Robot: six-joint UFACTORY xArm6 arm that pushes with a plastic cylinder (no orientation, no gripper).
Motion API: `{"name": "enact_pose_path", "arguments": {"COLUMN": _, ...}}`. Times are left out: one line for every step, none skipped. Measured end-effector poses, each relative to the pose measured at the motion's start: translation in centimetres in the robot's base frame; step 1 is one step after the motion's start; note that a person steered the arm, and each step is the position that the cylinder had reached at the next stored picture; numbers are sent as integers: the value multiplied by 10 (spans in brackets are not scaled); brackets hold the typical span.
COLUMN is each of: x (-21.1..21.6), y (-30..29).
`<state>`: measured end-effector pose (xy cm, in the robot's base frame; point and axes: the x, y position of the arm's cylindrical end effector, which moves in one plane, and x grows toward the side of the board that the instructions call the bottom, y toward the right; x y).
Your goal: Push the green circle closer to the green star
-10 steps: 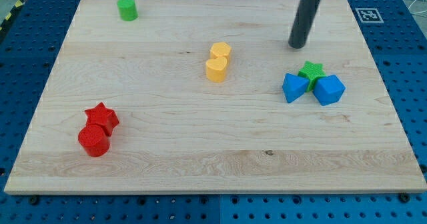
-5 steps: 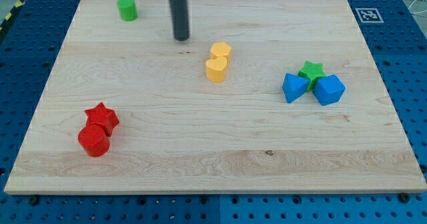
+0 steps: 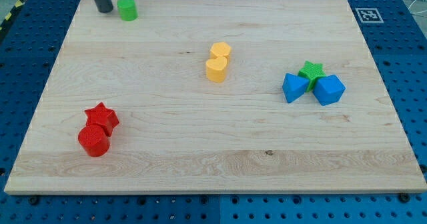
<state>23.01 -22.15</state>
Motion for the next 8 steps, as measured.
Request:
{"name": "enact_pose_path", "arguments": {"x": -2, "y": 37}}
{"name": "enact_pose_path", "arguments": {"x": 2, "y": 77}}
{"name": "enact_pose_path", "arguments": {"x": 18, "y": 110}}
{"name": "enact_pose_path", "arguments": {"x": 39, "y": 131}}
{"name": "enact_pose_path", "arguments": {"x": 56, "y": 137}}
{"name": "enact_pose_path", "arguments": {"x": 60, "y": 136}}
{"name": "enact_pose_path", "arguments": {"x": 71, "y": 143}}
{"name": "enact_pose_path", "arguments": {"x": 88, "y": 162}}
